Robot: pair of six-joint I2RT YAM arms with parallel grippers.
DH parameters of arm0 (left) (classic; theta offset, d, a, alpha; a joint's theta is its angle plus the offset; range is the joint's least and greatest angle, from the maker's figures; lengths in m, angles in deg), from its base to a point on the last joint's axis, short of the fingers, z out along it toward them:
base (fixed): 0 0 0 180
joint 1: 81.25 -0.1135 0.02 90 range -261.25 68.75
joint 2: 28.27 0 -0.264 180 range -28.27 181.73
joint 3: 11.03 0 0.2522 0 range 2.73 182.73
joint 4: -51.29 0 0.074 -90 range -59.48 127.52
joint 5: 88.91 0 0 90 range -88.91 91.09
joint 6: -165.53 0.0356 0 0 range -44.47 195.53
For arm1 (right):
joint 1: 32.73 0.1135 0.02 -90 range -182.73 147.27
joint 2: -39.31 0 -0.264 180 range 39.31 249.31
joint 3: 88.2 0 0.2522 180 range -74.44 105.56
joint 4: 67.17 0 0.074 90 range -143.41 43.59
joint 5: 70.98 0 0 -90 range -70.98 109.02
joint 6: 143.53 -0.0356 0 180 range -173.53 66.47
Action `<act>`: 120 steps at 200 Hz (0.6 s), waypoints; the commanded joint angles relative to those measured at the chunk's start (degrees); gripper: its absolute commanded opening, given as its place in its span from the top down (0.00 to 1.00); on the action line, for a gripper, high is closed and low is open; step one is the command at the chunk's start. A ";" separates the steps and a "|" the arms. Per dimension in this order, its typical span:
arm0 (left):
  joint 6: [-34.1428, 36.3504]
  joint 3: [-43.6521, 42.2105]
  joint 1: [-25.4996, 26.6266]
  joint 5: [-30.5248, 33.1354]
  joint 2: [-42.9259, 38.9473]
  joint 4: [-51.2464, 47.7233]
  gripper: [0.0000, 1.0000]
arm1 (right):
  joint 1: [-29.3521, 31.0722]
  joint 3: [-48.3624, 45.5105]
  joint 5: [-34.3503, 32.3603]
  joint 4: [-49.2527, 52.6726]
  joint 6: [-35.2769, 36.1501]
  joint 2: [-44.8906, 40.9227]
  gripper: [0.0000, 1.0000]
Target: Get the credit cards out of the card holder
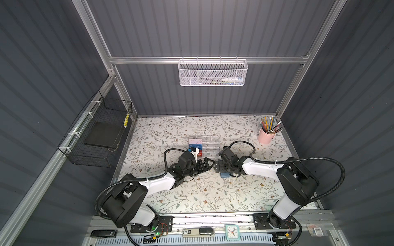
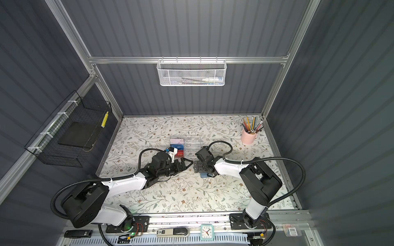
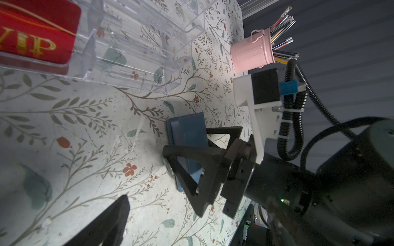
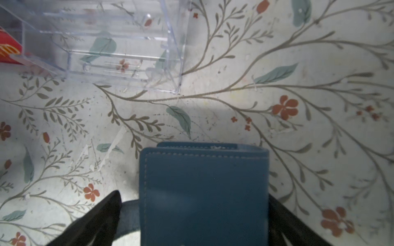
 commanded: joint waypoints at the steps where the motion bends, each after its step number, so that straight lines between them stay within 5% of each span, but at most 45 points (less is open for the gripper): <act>1: -2.95 0.22 -0.47 -1.49 1.45 4.93 0.00 | 0.43 0.58 -0.81 1.34 -0.71 0.35 0.01; 73: -11.67 1.15 -0.43 -6.21 8.11 17.67 0.00 | 0.43 -3.12 -0.18 -0.57 -1.51 -4.69 0.01; 120: -7.56 1.63 -0.52 -5.12 6.92 8.75 0.00 | -0.04 -5.57 -0.39 -0.46 -1.46 -8.55 0.01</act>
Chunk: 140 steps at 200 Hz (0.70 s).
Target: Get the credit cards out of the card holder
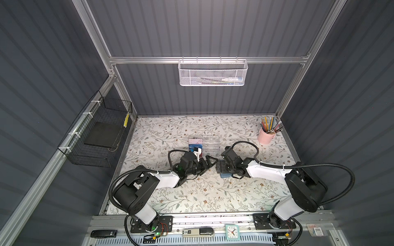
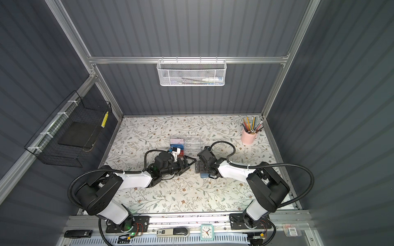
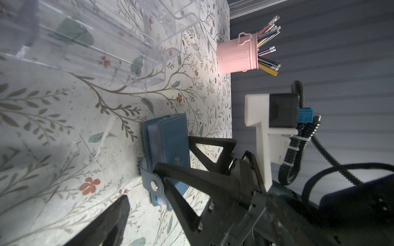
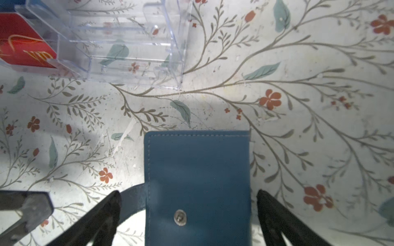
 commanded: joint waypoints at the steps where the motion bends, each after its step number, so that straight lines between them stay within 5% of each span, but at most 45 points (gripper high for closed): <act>1: 2.02 1.17 -0.54 -0.30 -1.27 -4.15 0.00 | -0.18 -1.49 -0.50 0.17 -0.59 -1.80 0.01; 140: 17.07 12.46 0.31 1.65 3.33 -27.62 0.14 | -2.27 -9.26 1.71 -2.82 -0.74 -10.22 0.01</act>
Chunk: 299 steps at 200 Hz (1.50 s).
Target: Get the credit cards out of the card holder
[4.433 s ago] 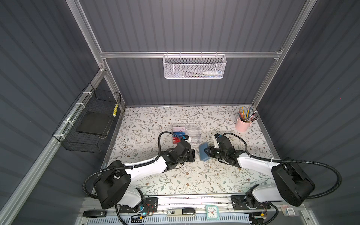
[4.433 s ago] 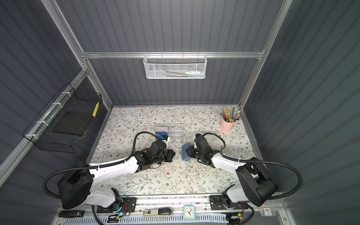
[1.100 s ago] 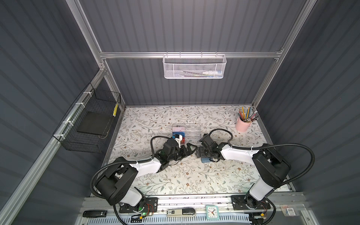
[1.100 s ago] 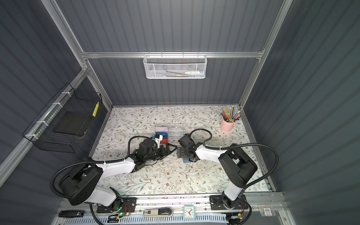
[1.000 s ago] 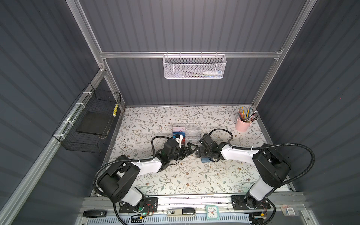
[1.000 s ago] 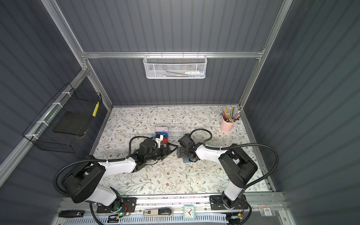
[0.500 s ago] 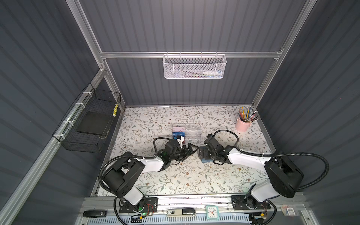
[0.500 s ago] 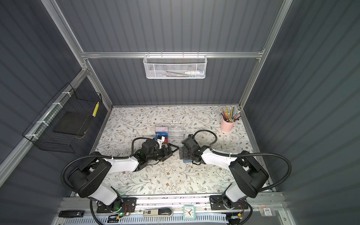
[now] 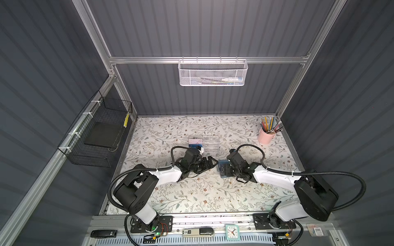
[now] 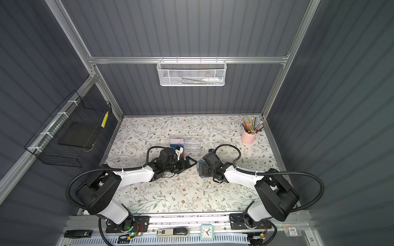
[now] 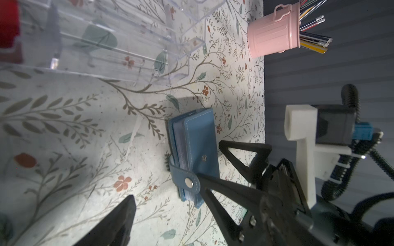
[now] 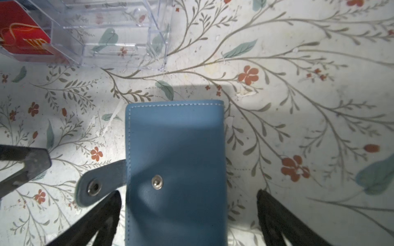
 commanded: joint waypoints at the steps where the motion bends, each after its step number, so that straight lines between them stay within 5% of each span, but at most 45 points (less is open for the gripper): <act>1: 4.69 2.89 0.27 0.69 2.10 -6.13 0.14 | -0.76 -1.95 0.18 -0.26 -0.77 -3.19 0.01; 72: 9.20 8.41 4.53 5.58 6.08 -13.19 0.18 | -2.49 -7.31 0.73 0.01 -0.28 -11.09 0.01; 163: 12.98 11.69 5.34 11.63 8.01 -19.15 0.37 | -4.37 -10.60 2.68 -2.12 -0.20 -14.36 0.01; 299: 14.25 12.63 6.41 13.67 9.53 -19.71 0.94 | -1.96 -8.71 4.14 -2.03 2.87 -12.08 0.01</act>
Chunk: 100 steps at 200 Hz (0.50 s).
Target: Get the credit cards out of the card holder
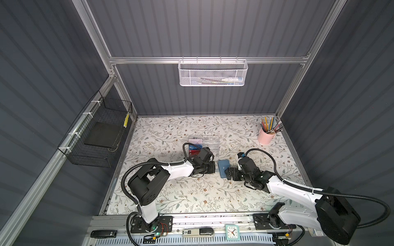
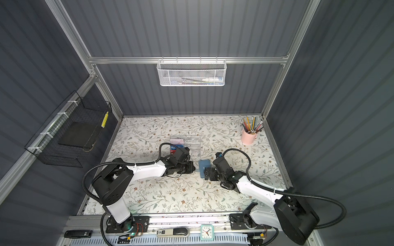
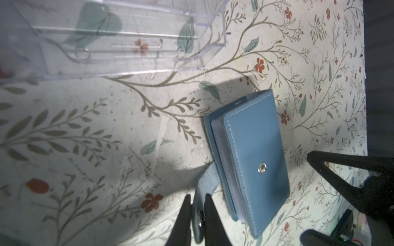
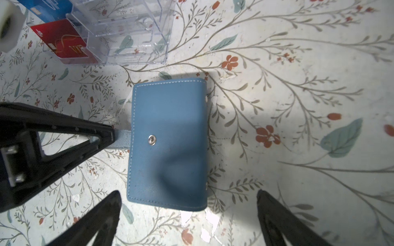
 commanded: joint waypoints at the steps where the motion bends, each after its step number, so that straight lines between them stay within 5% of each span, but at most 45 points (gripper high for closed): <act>1: 0.80 0.61 0.34 0.69 0.91 -0.72 0.94 | 0.81 2.00 -0.77 1.52 1.48 1.64 0.01; 17: 0.87 0.43 0.38 0.74 0.71 -0.65 1.00 | 1.56 3.86 -1.47 2.75 1.78 3.20 0.01; 100: 1.15 -1.48 0.31 1.75 -2.03 -0.50 1.00 | 5.18 11.69 -5.69 5.48 0.85 12.38 0.01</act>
